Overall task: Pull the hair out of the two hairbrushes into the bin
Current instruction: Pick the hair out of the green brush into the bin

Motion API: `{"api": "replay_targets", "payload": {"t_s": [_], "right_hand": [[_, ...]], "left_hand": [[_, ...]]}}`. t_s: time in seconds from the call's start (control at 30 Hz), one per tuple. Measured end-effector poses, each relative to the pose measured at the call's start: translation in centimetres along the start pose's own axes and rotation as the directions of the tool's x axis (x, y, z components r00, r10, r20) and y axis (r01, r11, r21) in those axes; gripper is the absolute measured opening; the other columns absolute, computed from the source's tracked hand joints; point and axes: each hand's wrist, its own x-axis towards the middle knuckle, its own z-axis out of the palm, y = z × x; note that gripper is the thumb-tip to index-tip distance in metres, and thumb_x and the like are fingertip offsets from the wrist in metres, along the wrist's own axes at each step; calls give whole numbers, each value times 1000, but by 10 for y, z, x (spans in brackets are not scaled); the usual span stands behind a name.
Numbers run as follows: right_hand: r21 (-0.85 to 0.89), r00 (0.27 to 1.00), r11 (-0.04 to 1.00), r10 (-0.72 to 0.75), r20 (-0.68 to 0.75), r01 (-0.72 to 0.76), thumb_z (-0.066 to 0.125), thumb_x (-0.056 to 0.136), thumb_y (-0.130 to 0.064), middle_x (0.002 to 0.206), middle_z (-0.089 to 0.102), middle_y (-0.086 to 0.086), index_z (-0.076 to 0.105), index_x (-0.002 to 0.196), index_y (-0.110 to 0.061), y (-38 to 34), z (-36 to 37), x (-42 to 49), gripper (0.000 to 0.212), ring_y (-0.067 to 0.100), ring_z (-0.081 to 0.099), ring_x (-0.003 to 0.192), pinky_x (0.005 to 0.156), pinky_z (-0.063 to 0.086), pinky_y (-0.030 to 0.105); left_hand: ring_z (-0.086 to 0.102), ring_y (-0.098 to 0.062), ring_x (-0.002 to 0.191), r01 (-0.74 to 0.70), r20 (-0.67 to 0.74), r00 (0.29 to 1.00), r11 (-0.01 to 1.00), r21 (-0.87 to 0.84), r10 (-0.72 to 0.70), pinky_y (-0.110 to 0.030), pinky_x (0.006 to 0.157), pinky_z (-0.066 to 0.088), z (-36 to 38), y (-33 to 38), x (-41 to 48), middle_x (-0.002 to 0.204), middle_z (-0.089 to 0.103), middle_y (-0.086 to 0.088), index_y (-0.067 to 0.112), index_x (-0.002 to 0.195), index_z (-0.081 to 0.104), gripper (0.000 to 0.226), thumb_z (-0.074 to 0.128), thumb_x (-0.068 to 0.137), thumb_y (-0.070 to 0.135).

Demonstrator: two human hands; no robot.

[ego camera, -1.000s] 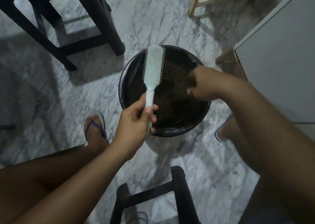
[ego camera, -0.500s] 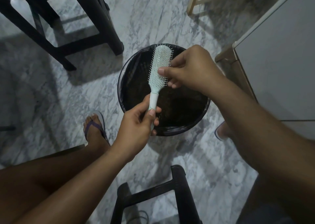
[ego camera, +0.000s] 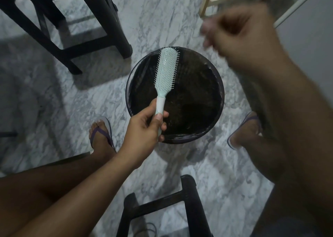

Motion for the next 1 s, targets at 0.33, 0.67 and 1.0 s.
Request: {"api": "replay_targets", "payload": {"t_s": [0.33, 0.67, 1.0], "right_hand": [[-611, 823, 787, 400, 404, -82, 81, 79, -45, 94, 73, 5, 70, 82, -14, 34, 20, -9, 33, 19, 68, 88, 69, 51, 26], [-23, 960, 967, 253, 118, -252, 82, 83, -20, 74, 77, 7, 75, 104, -6, 32, 57, -9, 27, 19, 76, 66, 68, 64, 39], [-217, 808, 845, -532, -253, 488, 76, 90, -13, 82, 77, 4, 79, 88, -3, 7, 47, -26, 11, 13, 70, 74, 70, 55, 24]], "left_hand": [[52, -8, 69, -19, 20, 1000, 1000, -1, 19, -27, 58, 46, 0, 1, 0, 100, 62, 0, 28, 145, 47, 48, 45, 103, 4], [51, -10, 71, 3, 41, 999, 1000, 2, -3, -31, 60, 45, 1, -5, -3, 97, 63, 4, 26, 146, 48, 47, 46, 103, 6], [52, -9, 70, 45, -29, 998, 990, -136, -49, -28, 58, 46, -1, -3, 3, 103, 62, -1, 36, 135, 54, 43, 47, 103, 8]]}}
